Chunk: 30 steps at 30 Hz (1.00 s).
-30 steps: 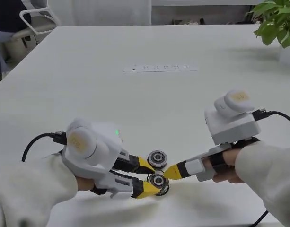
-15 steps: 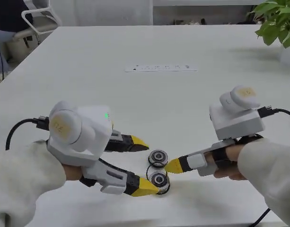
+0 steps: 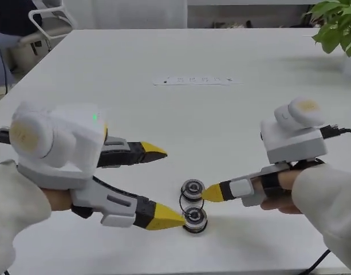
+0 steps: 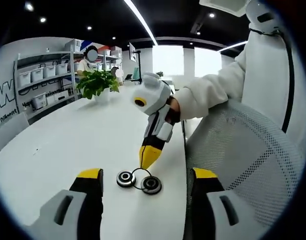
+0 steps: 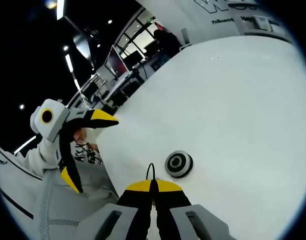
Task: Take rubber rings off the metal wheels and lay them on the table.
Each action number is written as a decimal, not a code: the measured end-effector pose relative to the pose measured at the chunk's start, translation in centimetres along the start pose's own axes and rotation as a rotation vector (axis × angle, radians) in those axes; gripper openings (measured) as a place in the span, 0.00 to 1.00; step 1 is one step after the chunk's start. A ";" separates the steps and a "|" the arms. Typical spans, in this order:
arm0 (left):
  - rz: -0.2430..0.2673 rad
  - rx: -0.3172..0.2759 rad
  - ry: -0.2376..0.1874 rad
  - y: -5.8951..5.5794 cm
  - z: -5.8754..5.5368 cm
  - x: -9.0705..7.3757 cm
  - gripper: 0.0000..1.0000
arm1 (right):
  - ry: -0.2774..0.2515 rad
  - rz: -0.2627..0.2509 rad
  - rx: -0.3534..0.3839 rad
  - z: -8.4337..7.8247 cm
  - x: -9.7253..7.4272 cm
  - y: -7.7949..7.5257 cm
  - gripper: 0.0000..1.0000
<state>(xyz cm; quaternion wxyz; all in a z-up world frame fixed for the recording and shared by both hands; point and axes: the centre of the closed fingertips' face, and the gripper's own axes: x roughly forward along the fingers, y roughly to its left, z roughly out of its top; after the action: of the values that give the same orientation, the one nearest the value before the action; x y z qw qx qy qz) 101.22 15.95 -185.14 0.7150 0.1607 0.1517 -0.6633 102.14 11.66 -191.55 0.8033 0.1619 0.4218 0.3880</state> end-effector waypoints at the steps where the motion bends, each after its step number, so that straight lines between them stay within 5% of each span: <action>1: 0.007 -0.009 -0.003 0.1 -0.1 -0.3 0.70 | -0.002 0.000 0.000 0.1 0.0 0.0 0.00; 23: 0.128 -0.147 -0.060 1.9 -2.2 -4.9 0.79 | -0.030 0.012 -0.007 0.8 -0.2 0.5 0.00; 30: 0.157 -0.185 -0.042 2.2 -3.9 -5.7 0.81 | -0.044 0.023 -0.008 1.1 -0.2 0.9 0.00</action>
<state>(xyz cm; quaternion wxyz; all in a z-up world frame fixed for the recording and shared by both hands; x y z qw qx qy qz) 103.03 22.88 -186.14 0.7794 0.0916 0.1841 -0.5918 102.55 12.14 -190.25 0.8085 0.1721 0.4008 0.3951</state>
